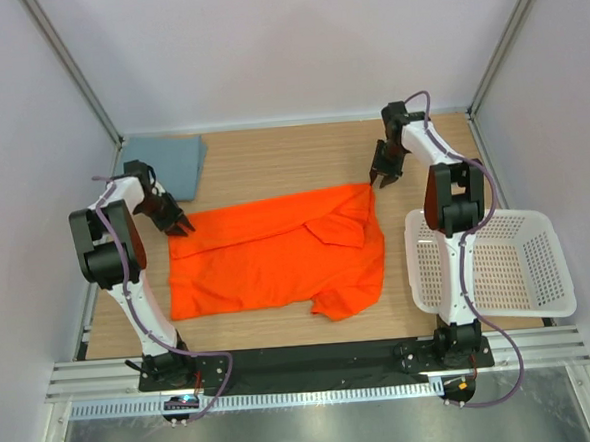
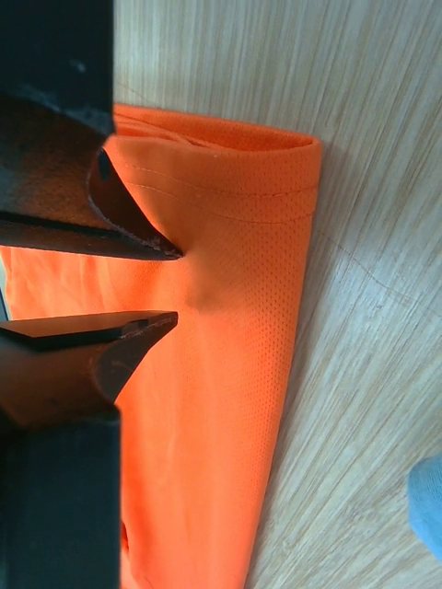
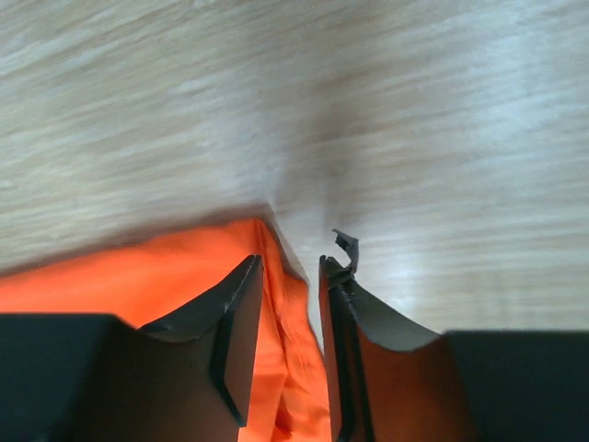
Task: Fold and stack the t-shirts
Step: Fold the tshirt
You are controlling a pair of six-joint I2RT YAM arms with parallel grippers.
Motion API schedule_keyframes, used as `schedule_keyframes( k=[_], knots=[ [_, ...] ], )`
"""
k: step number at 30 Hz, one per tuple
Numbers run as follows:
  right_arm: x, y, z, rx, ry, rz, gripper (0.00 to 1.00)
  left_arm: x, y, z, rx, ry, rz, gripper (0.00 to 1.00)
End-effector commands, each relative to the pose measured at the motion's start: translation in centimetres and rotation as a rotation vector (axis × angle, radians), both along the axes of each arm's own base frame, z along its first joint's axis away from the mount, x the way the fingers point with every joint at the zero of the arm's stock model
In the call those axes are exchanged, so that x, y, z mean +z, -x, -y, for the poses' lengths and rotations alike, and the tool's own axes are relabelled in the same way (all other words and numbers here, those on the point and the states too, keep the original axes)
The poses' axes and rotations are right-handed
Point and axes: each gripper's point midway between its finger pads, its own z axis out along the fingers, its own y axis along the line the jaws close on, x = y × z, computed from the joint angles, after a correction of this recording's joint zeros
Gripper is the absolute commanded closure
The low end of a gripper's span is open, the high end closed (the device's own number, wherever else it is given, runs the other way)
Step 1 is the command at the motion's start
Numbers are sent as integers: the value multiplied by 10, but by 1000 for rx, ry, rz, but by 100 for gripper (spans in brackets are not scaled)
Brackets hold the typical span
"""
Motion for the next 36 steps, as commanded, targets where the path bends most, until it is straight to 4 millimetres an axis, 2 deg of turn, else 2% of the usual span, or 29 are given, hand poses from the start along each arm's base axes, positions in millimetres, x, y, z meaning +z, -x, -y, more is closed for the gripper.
schedule_keyframes(
  k=[1, 2, 3, 4, 9, 10, 11, 13, 14, 16, 17, 18, 19, 21, 22, 26, 27, 32, 33, 34, 36],
  knots=[
    [76, 4, 6, 72, 76, 120, 61, 33, -11, -9, -3, -45, 77, 70],
    [81, 10, -1, 93, 77, 124, 61, 41, -12, -6, -6, -37, 98, 70],
    [94, 16, -7, 108, 61, 145, 59, 45, -11, -4, -9, -33, 105, 70],
    [89, 28, -12, 119, 50, 123, 58, 52, -10, 1, -18, -24, 116, 70],
    [87, 77, -60, 231, -88, 72, 49, 58, 3, 17, -50, -16, 123, 71],
    [79, 93, -70, 248, -151, 37, 49, 58, 5, 18, -51, -12, 121, 71],
    [87, 100, -72, 256, -177, 52, 48, 57, 9, 22, -55, -6, 112, 73],
    [78, 117, -71, 267, -188, 22, 47, 61, 13, 28, -67, 4, 120, 74],
    [86, 123, -71, 292, -199, 46, 46, 63, 14, 38, -93, 12, 125, 74],
    [80, 137, -74, 321, -223, 36, 44, 71, 17, 56, -130, 32, 147, 73],
    [85, 143, -82, 357, -262, 47, 44, 72, 20, 74, -166, 38, 152, 72],
    [83, 148, -87, 373, -270, 50, 44, 77, 19, 83, -182, 42, 169, 71],
    [79, 156, -102, 420, -268, 50, 44, 81, 20, 89, -184, 49, 187, 71],
    [70, 162, -115, 473, -220, 41, 45, 80, 25, 112, -194, 74, 191, 71],
    [68, 168, -130, 515, -201, 41, 45, 84, 26, 118, -193, 86, 210, 71],
    [50, 164, -149, 559, -44, 62, 45, 81, 29, 121, -196, 82, 205, 73],
    [43, 157, -149, 561, 5, 66, 44, 81, 30, 121, -199, 78, 199, 73],
    [27, 149, -166, 636, 110, 71, 41, 80, 38, 120, -211, 77, 189, 73],
    [29, 142, -162, 627, 171, 89, 41, 80, 39, 119, -211, 76, 193, 73],
    [20, 141, -161, 636, 198, 70, 41, 79, 41, 119, -218, 73, 188, 73],
    [15, 139, -159, 646, 266, 63, 41, 81, 43, 117, -224, 58, 192, 73]
  ],
)
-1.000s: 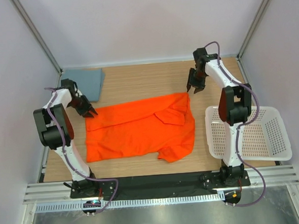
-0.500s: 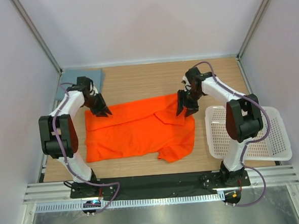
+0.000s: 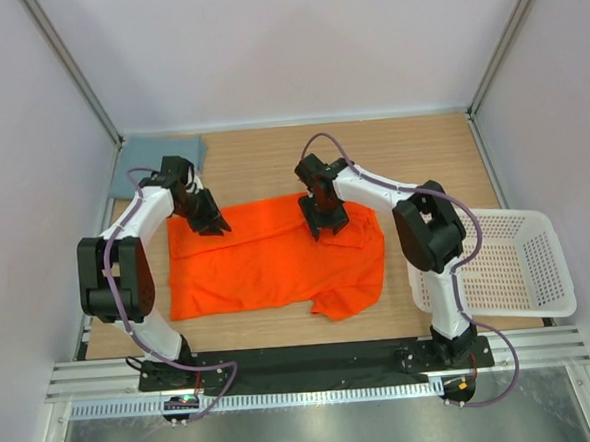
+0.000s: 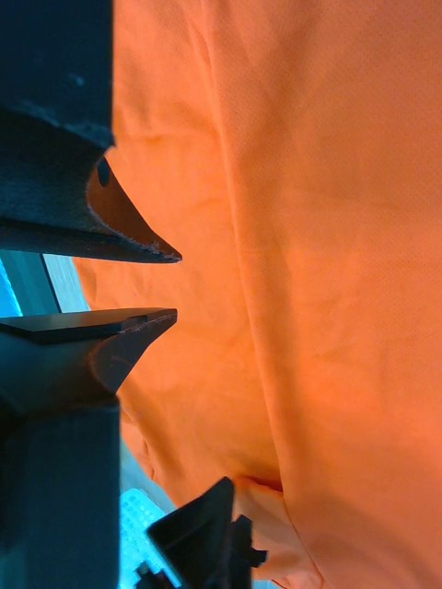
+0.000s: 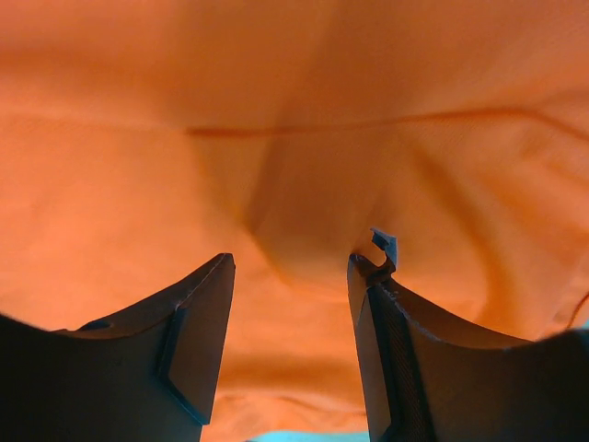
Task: Fold and stack the t-shirts
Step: Fold the tshirt
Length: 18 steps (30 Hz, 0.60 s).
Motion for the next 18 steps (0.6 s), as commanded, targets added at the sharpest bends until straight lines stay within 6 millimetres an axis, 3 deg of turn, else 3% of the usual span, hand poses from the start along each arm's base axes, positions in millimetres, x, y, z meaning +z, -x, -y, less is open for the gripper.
schedule_keyframes(
  k=[1, 3, 6, 7, 10, 14, 18],
  knots=[
    [4, -21, 11, 11, 141, 102, 42, 15, 1, -2, -15, -6, 57, 73],
    [1, -22, 9, 21, 156, 113, 46, 15, 2, -4, -19, -15, 59, 73],
    [-2, -30, 13, 9, 191, 133, 63, 15, 3, -6, -24, -29, 62, 73],
    [-3, -31, 13, 11, 201, 138, 75, 14, 4, -7, -24, -36, 57, 73],
    [9, -37, 8, 3, 182, 156, 88, 11, 3, -10, -22, -52, 53, 73],
    [35, -40, -7, 3, 106, 158, 90, 5, -3, -13, -17, -65, 35, 73],
    [41, -33, -29, 40, -44, 46, 86, 1, -11, -12, -28, -58, 25, 73]
  ],
)
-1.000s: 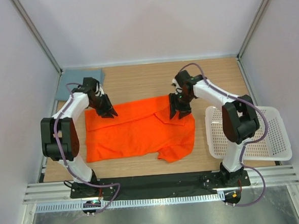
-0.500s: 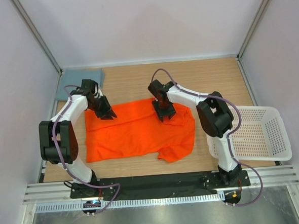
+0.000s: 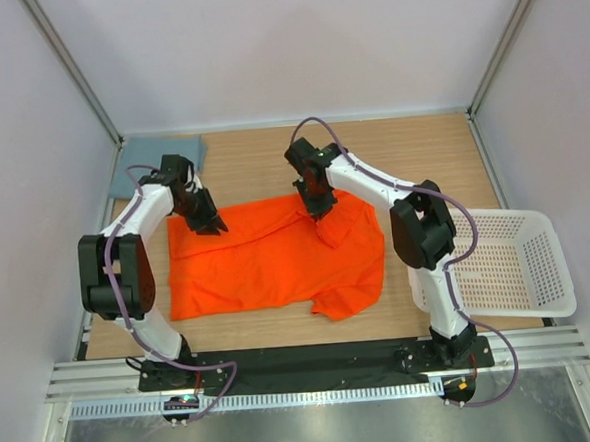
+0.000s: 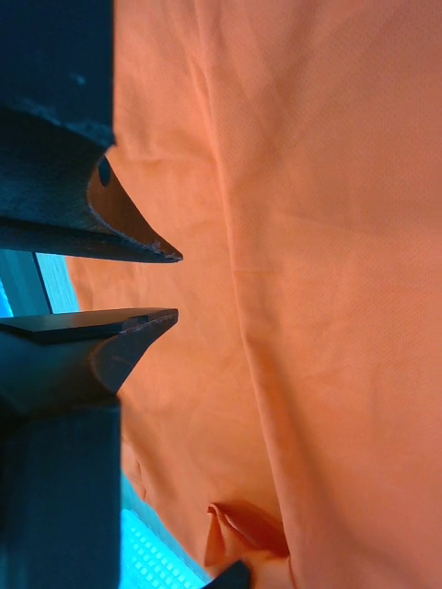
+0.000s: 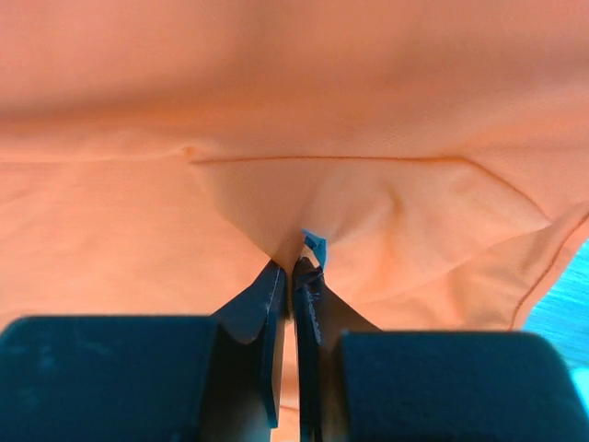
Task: Fold and stack the t-shirts
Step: Fold the tshirt
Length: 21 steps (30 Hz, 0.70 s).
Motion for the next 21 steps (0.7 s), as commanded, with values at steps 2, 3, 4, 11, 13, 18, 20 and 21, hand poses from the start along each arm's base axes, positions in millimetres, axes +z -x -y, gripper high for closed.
schedule_keyframes(
  k=[2, 3, 4, 11, 13, 18, 20, 21],
  knots=[
    [19, 0, -17, 7, -164, -106, 82, 1, -16, -3, -24, -7, 14, 72],
    [17, 0, -21, 4, -206, -128, 81, 0, -17, -2, -27, -5, 9, 73],
    [17, -5, -20, -10, -232, -132, 74, -2, -18, -2, -29, 0, 1, 73],
    [21, -70, 40, -160, -91, 4, 56, -9, -24, -3, -38, -9, -12, 73],
    [34, -70, 41, -144, -87, 10, 56, -8, -25, -4, -38, -9, -11, 73],
    [41, -21, 22, -130, -261, -97, 60, -7, -30, -2, -38, 5, -5, 73],
    [35, 6, 19, -123, -310, -123, 61, -5, -31, 0, -37, 16, 1, 74],
    [31, 14, 19, -113, -311, -133, 62, -5, -31, 0, -36, 16, 0, 74]
  ],
)
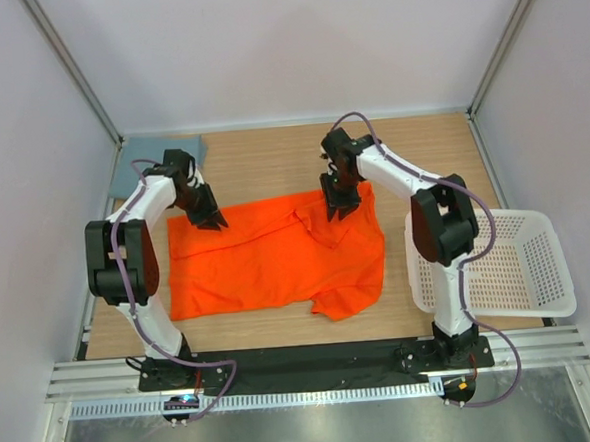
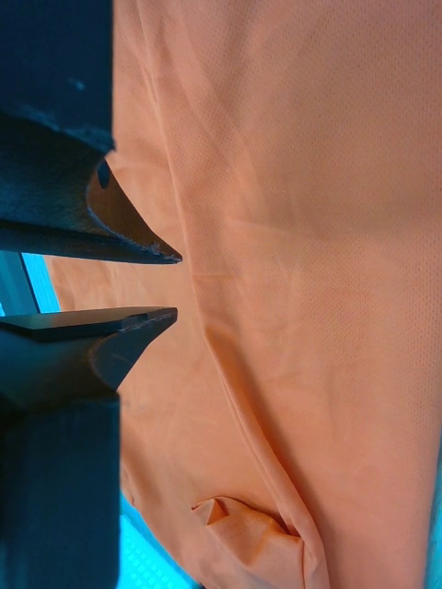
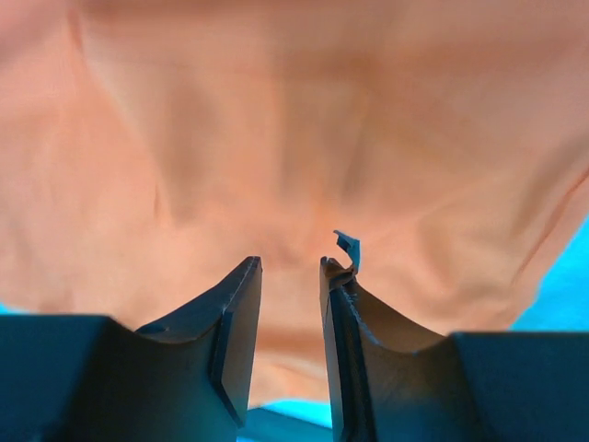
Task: Fold and stack the t-shirts
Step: Fold the tshirt
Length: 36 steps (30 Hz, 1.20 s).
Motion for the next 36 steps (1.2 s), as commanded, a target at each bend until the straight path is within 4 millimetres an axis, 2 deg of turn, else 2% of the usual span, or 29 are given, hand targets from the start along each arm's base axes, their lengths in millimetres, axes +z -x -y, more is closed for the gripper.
schedule_keyframes(
  k=[1, 4, 5, 7, 10, 14, 16, 21, 26, 31, 36],
  knots=[
    [14, 45, -20, 45, -110, -15, 62, 9, -8, 3, -9, 25, 27, 74],
    [3, 63, -21, 59, -95, -40, 62, 6, -7, 1, -5, 23, 22, 74],
    [-5, 68, -16, 50, -69, -53, 61, 6, -7, 0, 0, 25, 18, 74],
    [-9, 70, -14, 16, -72, -51, 60, 4, -7, -6, 14, 29, 8, 74],
    [-12, 69, -17, -25, -93, -46, 58, 4, -9, -15, 25, 19, 14, 74],
    [-22, 66, -16, -55, -71, -55, 58, 5, -8, -17, 15, 13, 10, 74],
    [-26, 63, -16, -62, -62, -54, 58, 5, -10, -30, 44, 9, 10, 74],
    [-29, 58, -19, -81, -59, -59, 62, 0, -8, -33, 44, 5, -2, 74],
    [-34, 57, -16, -79, -25, -56, 62, 0, -9, -39, 51, -1, 3, 74],
    [-39, 62, -16, -51, 24, -53, 68, -2, -10, -45, 61, 7, -4, 75],
    [-40, 62, -13, -15, 93, -31, 67, -7, -11, -52, 74, 4, -16, 75]
  ],
)
